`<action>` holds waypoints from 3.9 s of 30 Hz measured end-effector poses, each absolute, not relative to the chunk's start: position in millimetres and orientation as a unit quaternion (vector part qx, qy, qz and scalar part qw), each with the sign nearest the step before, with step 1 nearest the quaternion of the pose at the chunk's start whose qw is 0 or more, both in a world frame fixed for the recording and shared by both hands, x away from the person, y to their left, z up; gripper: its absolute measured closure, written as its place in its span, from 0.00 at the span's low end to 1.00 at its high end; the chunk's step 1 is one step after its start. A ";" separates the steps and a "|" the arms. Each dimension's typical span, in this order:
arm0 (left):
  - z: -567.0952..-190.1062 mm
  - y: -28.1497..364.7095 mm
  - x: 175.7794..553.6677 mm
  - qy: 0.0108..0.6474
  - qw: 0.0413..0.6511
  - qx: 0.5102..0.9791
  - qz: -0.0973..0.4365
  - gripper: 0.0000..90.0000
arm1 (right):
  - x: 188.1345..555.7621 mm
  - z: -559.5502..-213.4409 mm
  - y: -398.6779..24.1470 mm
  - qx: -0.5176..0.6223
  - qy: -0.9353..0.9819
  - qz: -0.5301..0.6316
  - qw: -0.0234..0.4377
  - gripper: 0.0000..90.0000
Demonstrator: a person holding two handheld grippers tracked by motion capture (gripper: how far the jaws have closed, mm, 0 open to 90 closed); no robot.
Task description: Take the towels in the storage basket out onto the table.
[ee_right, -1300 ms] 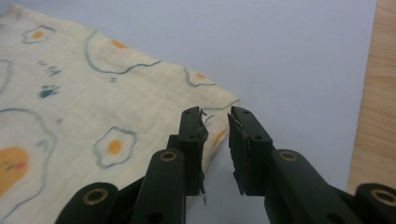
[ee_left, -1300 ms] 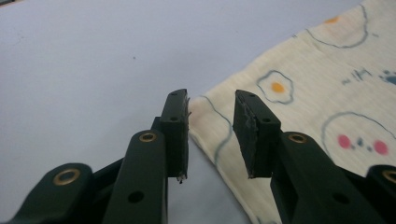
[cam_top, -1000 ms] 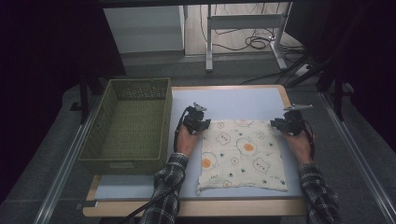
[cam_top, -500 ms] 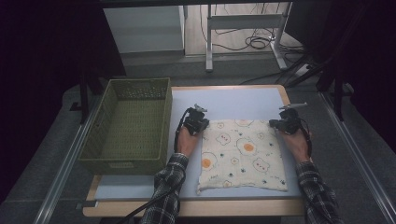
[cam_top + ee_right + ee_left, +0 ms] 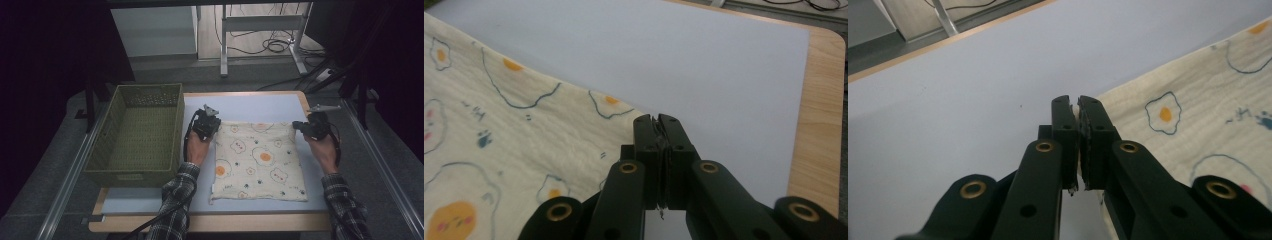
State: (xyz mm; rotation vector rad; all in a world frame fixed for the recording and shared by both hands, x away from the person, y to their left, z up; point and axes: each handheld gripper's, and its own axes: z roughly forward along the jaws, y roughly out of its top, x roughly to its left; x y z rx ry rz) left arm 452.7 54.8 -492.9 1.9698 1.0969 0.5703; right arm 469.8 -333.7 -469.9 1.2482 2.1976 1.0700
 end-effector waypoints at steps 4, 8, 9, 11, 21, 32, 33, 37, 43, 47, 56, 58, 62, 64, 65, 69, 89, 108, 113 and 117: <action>-491.0 52.9 441.0 0.428 0.401 0.779 0.220 0.97 | 451.4 -464.2 -341.8 0.439 0.785 0.395 0.188 0.97; -493.5 48.9 417.9 0.419 0.402 0.785 0.218 0.97 | 430.6 -461.7 -348.7 0.428 0.790 0.397 0.189 0.97; -494.5 48.5 412.9 0.417 0.400 0.786 0.219 0.97 | 425.2 -461.8 -350.6 0.427 0.789 0.400 0.187 0.97; -495.8 47.8 401.9 0.410 0.398 0.789 0.228 0.97 | 414.2 -461.8 -353.9 0.423 0.790 0.405 0.184 0.97; -492.3 52.0 349.8 0.386 0.405 0.798 0.221 0.96 | 361.1 -471.6 -361.9 0.401 0.799 0.416 0.164 0.97; -505.9 58.1 310.6 0.362 0.427 0.803 0.206 0.96 | 315.1 -481.3 -364.2 0.382 0.812 0.415 0.148 0.97; -506.4 58.3 307.5 0.360 0.430 0.803 0.204 0.96 | 311.0 -481.8 -365.1 0.380 0.813 0.416 0.147 0.97; -509.2 59.1 296.0 0.353 0.434 0.805 0.199 0.96 | 297.8 -484.9 -368.0 0.375 0.815 0.416 0.144 0.97; -522.2 62.0 283.2 0.350 0.430 0.811 0.186 0.96 | 289.0 -494.9 -367.7 0.369 0.828 0.403 0.129 0.96; -526.9 65.9 275.4 0.349 0.431 0.813 0.175 0.96 | 281.5 -499.6 -365.0 0.361 0.834 0.401 0.117 0.95; -527.0 71.9 255.9 0.333 0.441 0.821 0.148 0.95 | 264.0 -507.7 -366.3 0.359 0.839 0.395 0.106 0.92; -528.2 74.5 252.1 0.330 0.442 0.823 0.134 0.93 | 259.8 -509.0 -368.9 0.365 0.837 0.395 0.104 0.90; -526.7 80.2 246.9 0.325 0.438 0.828 0.127 0.88 | 252.8 -507.5 -375.4 0.369 0.834 0.396 0.111 0.87; -524.2 81.9 245.6 0.320 0.438 0.830 0.126 0.86 | 251.0 -505.2 -378.7 0.372 0.830 0.401 0.111 0.87; -523.2 82.1 245.8 0.320 0.439 0.830 0.123 0.84 | 250.7 -504.1 -379.8 0.373 0.828 0.403 0.111 0.87; -523.5 79.5 249.5 0.321 0.439 0.831 0.114 0.74 | 252.4 -501.4 -378.5 0.373 0.827 0.406 0.112 0.85; -505.6 62.9 237.4 0.285 0.429 0.850 0.106 0.99 | 257.5 -500.1 -371.0 0.368 0.828 0.409 0.113 0.83; -505.4 66.6 270.1 0.352 0.429 0.821 0.135 0.55 | 284.1 -496.1 -366.1 0.386 0.816 0.411 0.129 0.74; -501.8 60.0 300.4 0.376 0.419 0.810 0.161 0.63 | 310.6 -490.9 -358.8 0.397 0.812 0.400 0.150 0.74; -507.2 58.9 323.0 0.396 0.405 0.806 0.170 0.61 | 334.0 -493.4 -352.2 0.407 0.810 0.391 0.158 0.74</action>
